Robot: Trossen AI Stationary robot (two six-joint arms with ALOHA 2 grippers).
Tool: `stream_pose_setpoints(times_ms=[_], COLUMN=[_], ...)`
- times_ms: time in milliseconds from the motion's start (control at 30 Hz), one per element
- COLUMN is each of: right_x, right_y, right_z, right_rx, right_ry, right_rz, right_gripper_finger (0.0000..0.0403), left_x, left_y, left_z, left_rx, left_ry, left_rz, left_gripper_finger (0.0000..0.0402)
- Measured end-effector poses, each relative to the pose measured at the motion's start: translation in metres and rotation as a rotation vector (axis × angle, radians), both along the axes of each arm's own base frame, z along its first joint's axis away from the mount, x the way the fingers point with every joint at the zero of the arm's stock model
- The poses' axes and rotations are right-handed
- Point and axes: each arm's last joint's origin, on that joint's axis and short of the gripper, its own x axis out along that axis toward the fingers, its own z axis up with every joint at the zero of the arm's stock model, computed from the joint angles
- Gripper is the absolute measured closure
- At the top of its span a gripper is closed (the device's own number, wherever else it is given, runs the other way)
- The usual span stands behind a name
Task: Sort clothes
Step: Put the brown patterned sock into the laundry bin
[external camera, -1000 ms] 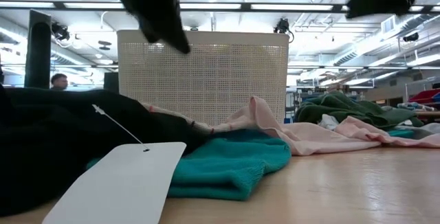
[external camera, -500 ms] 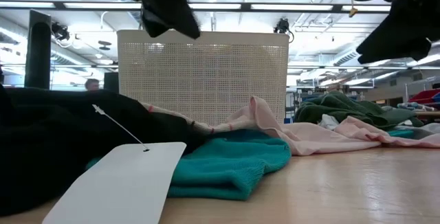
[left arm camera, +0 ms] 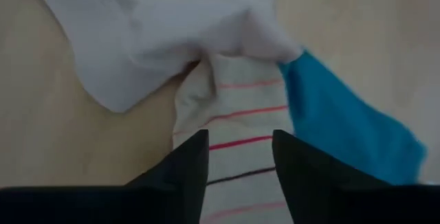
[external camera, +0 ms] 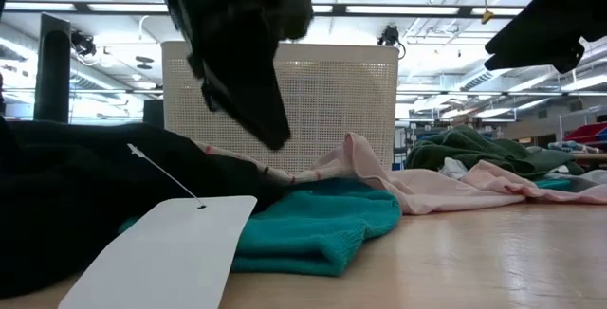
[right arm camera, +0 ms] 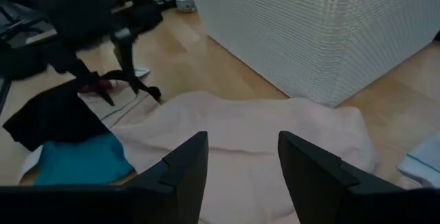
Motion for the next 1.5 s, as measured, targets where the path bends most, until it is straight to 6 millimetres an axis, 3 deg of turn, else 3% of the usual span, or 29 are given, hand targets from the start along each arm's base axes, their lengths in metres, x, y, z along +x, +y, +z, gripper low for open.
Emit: stream_pose_setpoints(times_ms=[267, 367, 467, 767, 967, 1133, 1333, 1500], right_x=[0.0, 0.0, 0.0, 0.0, 0.0, 0.001, 0.001, 0.001], right_y=[0.0, 0.0, 0.0, 0.0, 0.0, 0.0, 0.001, 0.001], right_z=[0.0, 0.001, 0.001, 0.001, 0.001, 0.001, 0.001, 0.001], right_rx=[0.004, 0.005, 0.006, 0.006, 0.006, 0.007, 0.008, 0.009], right_ry=[-0.005, -0.006, -0.007, -0.008, -0.007, -0.008, -0.01, -0.011], right_rz=[0.001, 0.001, 0.001, 0.001, 0.001, 0.001, 0.0, 0.0], right_gripper_finger=[0.0222, 0.0222, 0.0222, 0.0224, 0.0229, 0.0231, 0.0231, 0.0231], left_x=[0.014, 0.016, 0.015, 0.006, -0.013, -0.034, -0.058, -0.069], left_y=[0.0, 0.003, 0.005, 0.009, 0.018, 0.033, 0.068, 0.113], left_z=[-0.043, -0.045, -0.038, 0.03, 0.074, 0.13, 0.189, 0.21], left_rx=[0.045, 0.051, 0.051, 0.128, 0.236, 0.397, 0.56, 0.621], left_ry=[0.051, 0.055, 0.039, -0.024, 0.008, -0.042, -0.106, -0.093], left_rz=[0.027, 0.041, 0.036, 0.04, 0.085, 0.156, 0.271, 0.361], left_gripper_finger=[0.0239, 0.0289, 0.0374, 0.0399, 0.04, 0.0401, 0.0401, 0.0401])
